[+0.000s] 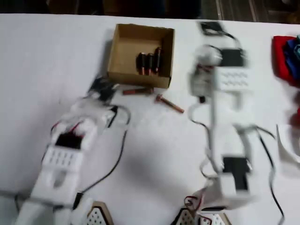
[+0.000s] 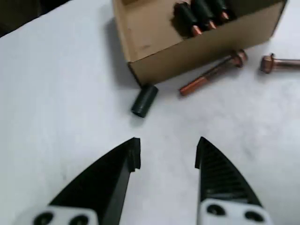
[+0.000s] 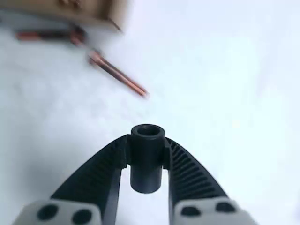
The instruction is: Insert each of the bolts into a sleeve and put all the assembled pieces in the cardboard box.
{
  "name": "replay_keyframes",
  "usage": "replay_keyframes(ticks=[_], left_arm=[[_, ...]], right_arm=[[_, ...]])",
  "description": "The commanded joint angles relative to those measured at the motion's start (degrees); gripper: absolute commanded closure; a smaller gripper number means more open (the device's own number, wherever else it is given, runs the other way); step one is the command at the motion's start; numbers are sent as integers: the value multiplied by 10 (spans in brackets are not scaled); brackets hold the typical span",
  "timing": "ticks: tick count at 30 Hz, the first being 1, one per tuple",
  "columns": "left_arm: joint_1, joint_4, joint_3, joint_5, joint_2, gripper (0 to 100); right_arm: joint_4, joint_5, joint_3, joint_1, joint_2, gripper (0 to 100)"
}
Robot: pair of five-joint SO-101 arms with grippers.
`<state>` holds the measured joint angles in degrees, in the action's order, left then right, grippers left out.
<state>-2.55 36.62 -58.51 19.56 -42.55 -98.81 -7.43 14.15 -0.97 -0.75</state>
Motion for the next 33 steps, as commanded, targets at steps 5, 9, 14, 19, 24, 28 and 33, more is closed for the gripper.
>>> replay_keyframes(ticks=[5, 9, 14, 19, 24, 28, 33], left_arm=[[-142, 342, 569, -114, 445, 789], [-193, 481, 829, -355, 608, 789], [-246, 558, 1067, -584, 761, 789], [-258, 576, 1170, -651, 891, 789], [-236, 602, 1233, -868, 979, 789], [-225, 620, 1267, -891, 1021, 789], [-220, 600, 1320, -892, 1053, 789]], right_arm=[[84, -85, -295, 210, 266, 978], [128, -125, -400, 270, 342, 978], [171, -162, -498, 313, 399, 978], [194, -183, -534, 341, 411, 978], [197, -185, -537, 347, 410, 978], [196, -185, -538, 346, 410, 978], [196, -183, -556, 342, 410, 978]])
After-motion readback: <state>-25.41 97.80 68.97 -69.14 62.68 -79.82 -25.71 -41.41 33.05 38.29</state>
